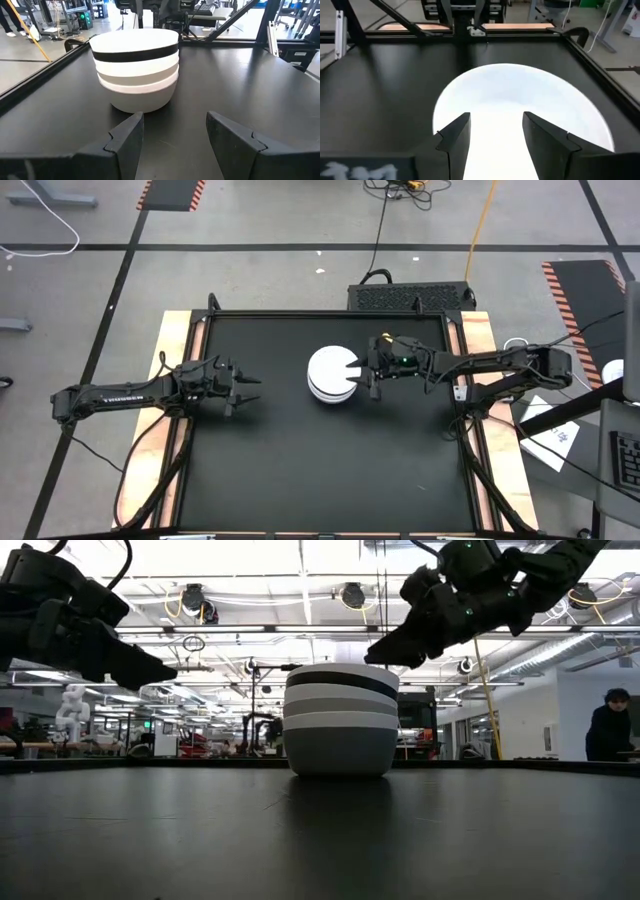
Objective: Nest bowls inside each other
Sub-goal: Return to Home Position
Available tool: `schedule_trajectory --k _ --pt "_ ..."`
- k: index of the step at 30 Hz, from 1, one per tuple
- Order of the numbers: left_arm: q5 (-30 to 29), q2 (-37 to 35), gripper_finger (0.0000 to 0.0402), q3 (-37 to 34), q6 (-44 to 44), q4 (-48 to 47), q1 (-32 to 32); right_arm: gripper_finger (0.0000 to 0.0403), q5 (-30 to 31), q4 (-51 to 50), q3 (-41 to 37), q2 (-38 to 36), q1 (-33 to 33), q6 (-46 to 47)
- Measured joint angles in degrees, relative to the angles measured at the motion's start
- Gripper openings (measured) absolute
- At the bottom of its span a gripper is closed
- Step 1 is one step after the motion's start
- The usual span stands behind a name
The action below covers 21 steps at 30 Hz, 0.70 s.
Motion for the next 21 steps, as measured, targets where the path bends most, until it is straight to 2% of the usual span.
schedule_trajectory --k 10,21 --pt "0.1 0.0 0.0218 0.0 0.1 0.0 0.0 0.0171 0.0 6.3 -4.2 1.6 0.5 2.2" --pt "0.0 0.0 0.0218 0.0 -0.1 0.0 0.0 0.0171 0.1 5.3 -4.2 1.7 0.5 2.7"
